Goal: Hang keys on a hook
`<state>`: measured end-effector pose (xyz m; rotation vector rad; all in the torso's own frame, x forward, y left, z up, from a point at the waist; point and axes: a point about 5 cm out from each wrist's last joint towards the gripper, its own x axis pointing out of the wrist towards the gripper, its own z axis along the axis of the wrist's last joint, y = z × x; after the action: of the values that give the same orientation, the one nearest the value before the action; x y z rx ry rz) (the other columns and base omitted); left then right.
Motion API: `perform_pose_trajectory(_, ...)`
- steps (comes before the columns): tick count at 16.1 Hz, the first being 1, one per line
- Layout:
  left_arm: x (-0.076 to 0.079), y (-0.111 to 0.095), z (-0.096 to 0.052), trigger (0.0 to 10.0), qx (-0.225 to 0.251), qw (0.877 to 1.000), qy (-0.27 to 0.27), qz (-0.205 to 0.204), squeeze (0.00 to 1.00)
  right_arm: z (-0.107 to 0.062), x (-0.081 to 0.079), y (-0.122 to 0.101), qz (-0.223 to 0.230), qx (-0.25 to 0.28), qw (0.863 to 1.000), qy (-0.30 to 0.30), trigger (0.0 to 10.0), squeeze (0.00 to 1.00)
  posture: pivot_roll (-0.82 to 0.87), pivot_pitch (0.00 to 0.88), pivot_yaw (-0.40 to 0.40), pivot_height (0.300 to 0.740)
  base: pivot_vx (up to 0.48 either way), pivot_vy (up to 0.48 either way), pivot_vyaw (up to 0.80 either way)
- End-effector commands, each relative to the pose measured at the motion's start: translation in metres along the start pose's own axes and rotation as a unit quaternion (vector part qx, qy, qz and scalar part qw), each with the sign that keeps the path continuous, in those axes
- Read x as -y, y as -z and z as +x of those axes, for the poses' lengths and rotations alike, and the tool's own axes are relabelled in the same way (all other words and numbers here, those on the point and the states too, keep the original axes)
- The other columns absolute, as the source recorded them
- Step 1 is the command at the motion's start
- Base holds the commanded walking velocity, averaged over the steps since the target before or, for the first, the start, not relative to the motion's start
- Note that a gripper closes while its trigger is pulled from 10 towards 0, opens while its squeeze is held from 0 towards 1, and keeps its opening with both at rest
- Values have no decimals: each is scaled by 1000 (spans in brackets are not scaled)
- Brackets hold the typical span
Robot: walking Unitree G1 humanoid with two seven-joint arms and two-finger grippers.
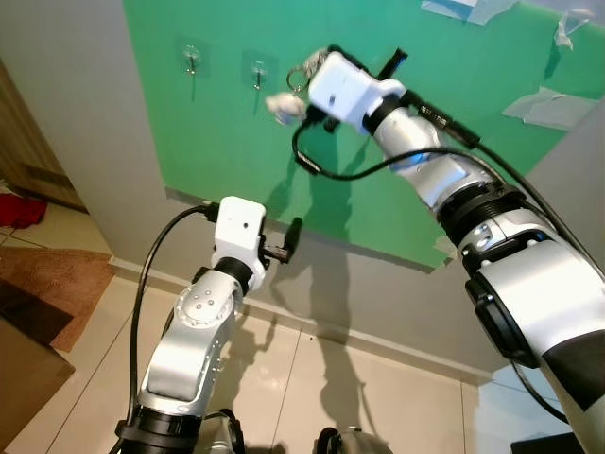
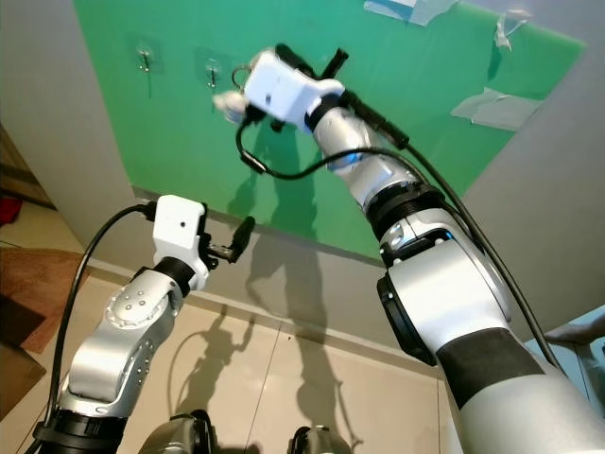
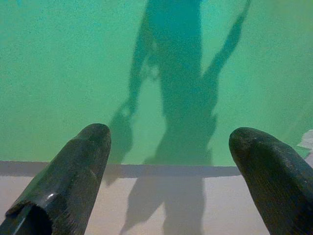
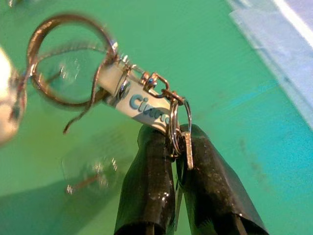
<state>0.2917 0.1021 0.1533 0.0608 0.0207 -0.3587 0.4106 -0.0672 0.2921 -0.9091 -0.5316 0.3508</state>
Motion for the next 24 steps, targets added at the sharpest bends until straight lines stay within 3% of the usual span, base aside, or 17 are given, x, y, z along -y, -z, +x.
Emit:
perform_pose_trajectory(1, 6, -1, 2, 10000, 3, 1000, 11, -4, 671, 2, 8, -4, 20, 8, 1000, 9, 0, 0, -9, 58, -106, 740, 0, 0, 0)
perform_pose_trajectory(2, -3, -2, 2, 10000, 10, 1000, -13, -21, 1000, -2, 3, -2, 45, 13, 999, 1, 0, 0, -8, 58, -103, 740, 0, 0, 0)
perform_pose_trajectory(9, -8, -7, 4, 10000, 23, 999, -25, 13, 1000, -18, 11, 18, 116, -6, 993, 26, 0, 0, -18, 51, -97, 740, 0, 0, 0)
perform_pose_trajectory(12, -9, -7, 6, 10000, 21, 998, -25, 47, 1000, -24, 2, 15, 140, 7, 990, 3, 0, 0, -17, 52, -101, 740, 0, 0, 0)
perform_pose_trajectory(13, -10, -8, 8, 10000, 20, 997, -25, 65, 643, -26, -1, 13, 146, 14, 989, -6, 0, 0, -17, 51, -102, 740, 0, 0, 0)
perform_pose_trajectory(14, -13, -11, 12, 10000, 24, 995, -23, 90, 0, -29, -3, 12, 150, 21, 988, -17, 0, 0, -11, 51, -107, 740, 0, 0, 0)
perform_pose_trajectory(17, -24, -26, 21, 10000, 47, 993, -36, 106, 0, -38, -10, 12, 158, 26, 986, -41, 0, 0, -13, 49, -107, 740, 0, 0, 0)
perform_pose_trajectory(20, -24, -35, 25, 10000, 64, 992, -32, 101, 0, -42, -19, 4, 168, 39, 983, -64, 0, 0, -12, 48, -105, 740, 0, 0, 0)
perform_pose_trajectory(21, -19, -39, 26, 10000, 73, 995, -6, 75, 0, -43, -23, 1, 168, 42, 982, -73, 0, 0, -14, 46, -104, 740, 0, 0, 0)
perform_pose_trajectory(24, -20, -47, 28, 10000, 84, 992, -11, 89, 0, -47, -39, 2, 163, 37, 982, -90, 0, 0, -11, 44, -100, 740, 0, 0, 0)
